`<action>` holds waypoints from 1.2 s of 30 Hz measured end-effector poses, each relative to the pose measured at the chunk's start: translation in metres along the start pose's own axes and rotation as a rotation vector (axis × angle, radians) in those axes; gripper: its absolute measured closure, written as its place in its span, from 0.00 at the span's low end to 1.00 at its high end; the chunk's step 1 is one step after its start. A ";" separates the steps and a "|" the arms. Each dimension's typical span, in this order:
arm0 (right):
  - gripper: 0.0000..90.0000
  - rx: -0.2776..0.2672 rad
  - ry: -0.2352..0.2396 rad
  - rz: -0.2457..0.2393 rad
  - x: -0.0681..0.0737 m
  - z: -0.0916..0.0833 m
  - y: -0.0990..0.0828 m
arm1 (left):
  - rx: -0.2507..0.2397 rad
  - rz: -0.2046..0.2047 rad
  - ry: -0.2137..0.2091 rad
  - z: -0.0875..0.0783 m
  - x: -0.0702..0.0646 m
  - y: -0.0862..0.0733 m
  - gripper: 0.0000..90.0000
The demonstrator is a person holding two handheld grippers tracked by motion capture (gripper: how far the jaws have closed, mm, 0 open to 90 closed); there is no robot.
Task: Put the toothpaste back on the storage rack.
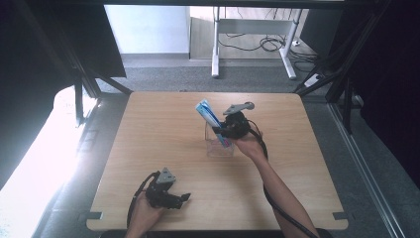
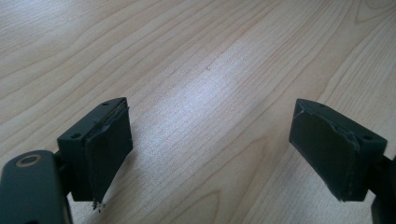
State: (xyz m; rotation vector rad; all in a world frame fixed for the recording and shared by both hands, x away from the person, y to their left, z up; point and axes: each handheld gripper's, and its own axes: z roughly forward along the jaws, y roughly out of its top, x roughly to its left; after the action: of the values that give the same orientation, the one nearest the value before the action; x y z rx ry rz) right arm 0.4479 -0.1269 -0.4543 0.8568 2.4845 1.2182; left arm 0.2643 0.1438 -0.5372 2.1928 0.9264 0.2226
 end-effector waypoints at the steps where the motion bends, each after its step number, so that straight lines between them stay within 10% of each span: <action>1: 0.78 0.005 -0.001 -0.005 0.001 0.000 0.000 | 0.000 -0.001 0.000 0.000 0.000 0.000 0.15; 36: 0.46 0.036 -0.012 -0.070 0.010 -0.012 0.008 | 0.008 0.003 0.001 0.002 -0.001 0.001 0.15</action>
State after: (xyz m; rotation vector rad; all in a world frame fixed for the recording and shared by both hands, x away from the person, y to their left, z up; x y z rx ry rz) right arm 0.4378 -0.1252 -0.4399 0.7772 2.5116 1.1450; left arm 0.2642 0.1417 -0.5379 2.2019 0.9254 0.2215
